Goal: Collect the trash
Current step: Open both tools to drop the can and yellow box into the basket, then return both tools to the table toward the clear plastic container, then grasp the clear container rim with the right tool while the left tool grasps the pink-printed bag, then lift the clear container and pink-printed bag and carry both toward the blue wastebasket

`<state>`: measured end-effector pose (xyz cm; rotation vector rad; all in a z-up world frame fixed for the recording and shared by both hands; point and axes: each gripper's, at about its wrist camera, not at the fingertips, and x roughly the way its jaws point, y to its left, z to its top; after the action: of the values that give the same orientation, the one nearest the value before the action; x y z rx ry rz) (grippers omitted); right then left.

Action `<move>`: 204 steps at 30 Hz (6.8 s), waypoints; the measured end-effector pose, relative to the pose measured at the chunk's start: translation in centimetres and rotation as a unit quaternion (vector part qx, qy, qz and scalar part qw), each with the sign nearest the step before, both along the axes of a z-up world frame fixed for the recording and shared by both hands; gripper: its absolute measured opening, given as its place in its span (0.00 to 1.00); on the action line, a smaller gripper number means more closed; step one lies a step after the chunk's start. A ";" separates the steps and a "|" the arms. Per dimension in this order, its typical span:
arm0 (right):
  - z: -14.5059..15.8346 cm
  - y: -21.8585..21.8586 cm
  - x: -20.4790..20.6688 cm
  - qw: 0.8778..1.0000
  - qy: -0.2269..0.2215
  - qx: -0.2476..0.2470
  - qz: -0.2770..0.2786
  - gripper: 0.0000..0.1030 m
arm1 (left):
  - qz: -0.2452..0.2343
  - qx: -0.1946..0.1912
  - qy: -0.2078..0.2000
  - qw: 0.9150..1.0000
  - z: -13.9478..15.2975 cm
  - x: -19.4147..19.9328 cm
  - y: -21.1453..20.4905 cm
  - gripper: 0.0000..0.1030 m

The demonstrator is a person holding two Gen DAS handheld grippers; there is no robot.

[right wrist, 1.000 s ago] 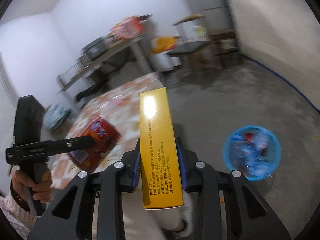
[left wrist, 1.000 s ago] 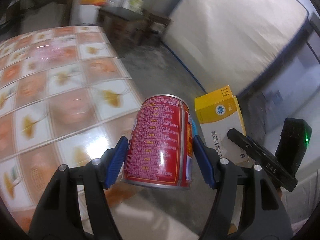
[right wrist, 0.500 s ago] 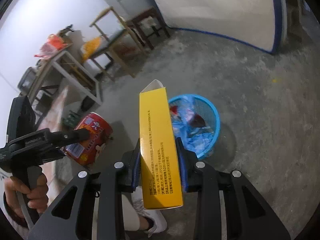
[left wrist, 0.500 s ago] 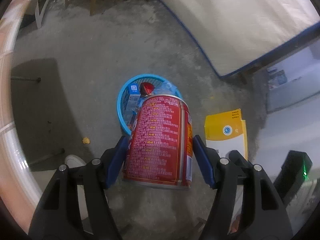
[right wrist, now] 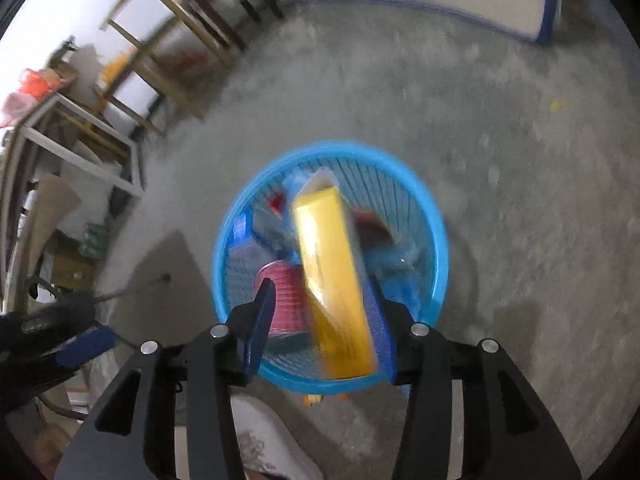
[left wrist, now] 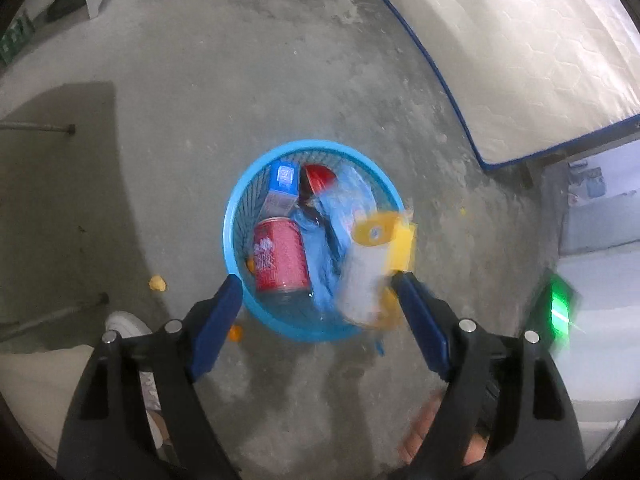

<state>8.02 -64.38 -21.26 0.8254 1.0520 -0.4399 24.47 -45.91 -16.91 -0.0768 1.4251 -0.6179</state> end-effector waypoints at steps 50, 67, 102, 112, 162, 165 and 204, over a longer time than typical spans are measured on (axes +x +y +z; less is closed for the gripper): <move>25.7 22.2 0.7 0.954 -0.221 0.003 0.204 0.76 | 0.201 -0.051 -0.261 0.943 21.0 -8.9 42.1 0.87; 23.3 36.5 11.8 0.944 -0.154 0.060 0.287 0.76 | 0.295 0.048 -0.293 0.908 19.2 -5.9 52.5 0.88; 22.5 36.6 14.6 0.931 -0.131 -0.012 0.341 0.13 | -0.051 0.055 -0.226 0.971 14.2 22.2 41.3 0.87; 22.8 36.9 14.3 0.928 -0.134 -0.021 0.346 0.10 | -0.043 0.061 -0.236 0.969 13.5 21.4 42.1 0.40; 23.5 35.6 8.3 0.936 -0.118 -0.047 0.327 0.27 | -0.018 0.046 -0.252 0.967 17.7 -6.2 50.8 0.80; 23.3 35.6 8.4 0.937 -0.113 -0.044 0.328 0.27 | -0.058 0.047 -0.275 0.959 18.1 -6.3 50.1 0.80; 21.5 35.5 8.9 0.940 -0.101 -0.005 0.327 0.19 | 0.051 0.077 -0.209 0.973 15.0 -8.4 47.5 0.35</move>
<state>16.94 -28.87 0.24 0.4562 1.0599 0.2022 16.08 1.60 -1.92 0.0993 1.0473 -0.4071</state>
